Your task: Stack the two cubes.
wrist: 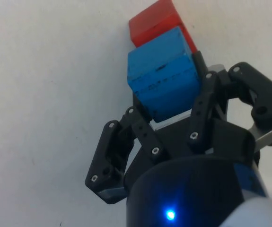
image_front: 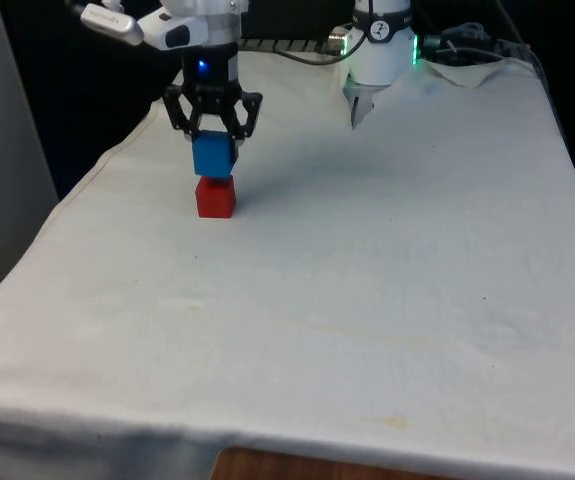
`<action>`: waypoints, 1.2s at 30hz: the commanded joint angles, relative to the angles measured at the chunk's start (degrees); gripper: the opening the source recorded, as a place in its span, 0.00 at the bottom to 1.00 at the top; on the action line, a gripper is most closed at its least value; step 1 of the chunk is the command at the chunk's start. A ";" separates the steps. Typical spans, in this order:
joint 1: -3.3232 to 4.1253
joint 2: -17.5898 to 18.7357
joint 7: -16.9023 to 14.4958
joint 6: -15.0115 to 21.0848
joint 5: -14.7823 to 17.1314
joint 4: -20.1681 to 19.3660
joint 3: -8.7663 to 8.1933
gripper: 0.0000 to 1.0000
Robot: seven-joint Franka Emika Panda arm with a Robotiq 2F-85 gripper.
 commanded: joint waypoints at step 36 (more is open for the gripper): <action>-0.34 2.86 -0.46 4.64 1.83 -0.46 0.80 0.02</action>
